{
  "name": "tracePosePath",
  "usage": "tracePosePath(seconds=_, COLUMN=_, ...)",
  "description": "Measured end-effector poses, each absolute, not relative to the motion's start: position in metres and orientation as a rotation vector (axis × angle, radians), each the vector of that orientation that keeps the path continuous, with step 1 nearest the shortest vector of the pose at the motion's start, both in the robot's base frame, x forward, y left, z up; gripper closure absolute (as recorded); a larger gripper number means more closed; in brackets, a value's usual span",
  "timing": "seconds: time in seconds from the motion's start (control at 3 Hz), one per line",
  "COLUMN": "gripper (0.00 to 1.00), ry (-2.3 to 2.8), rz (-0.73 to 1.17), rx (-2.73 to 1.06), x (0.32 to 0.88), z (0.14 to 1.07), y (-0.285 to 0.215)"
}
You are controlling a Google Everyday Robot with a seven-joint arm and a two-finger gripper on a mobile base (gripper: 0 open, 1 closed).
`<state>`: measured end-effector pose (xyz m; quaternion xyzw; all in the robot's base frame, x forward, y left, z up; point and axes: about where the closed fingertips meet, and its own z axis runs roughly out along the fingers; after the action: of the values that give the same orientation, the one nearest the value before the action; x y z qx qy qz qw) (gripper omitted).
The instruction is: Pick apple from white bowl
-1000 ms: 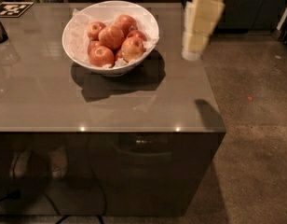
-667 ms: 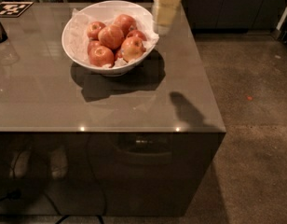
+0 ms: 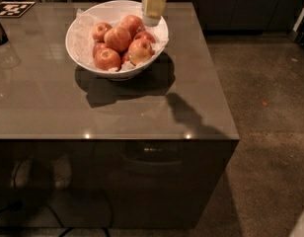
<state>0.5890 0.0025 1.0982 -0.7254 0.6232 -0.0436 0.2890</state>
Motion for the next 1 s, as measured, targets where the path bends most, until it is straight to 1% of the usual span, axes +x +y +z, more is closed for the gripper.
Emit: tracePosePath(seconds=1.0, gripper=0.00, ry=1.687, rz=0.029, rx=-1.903, x=0.675, z=1.055, y=0.038)
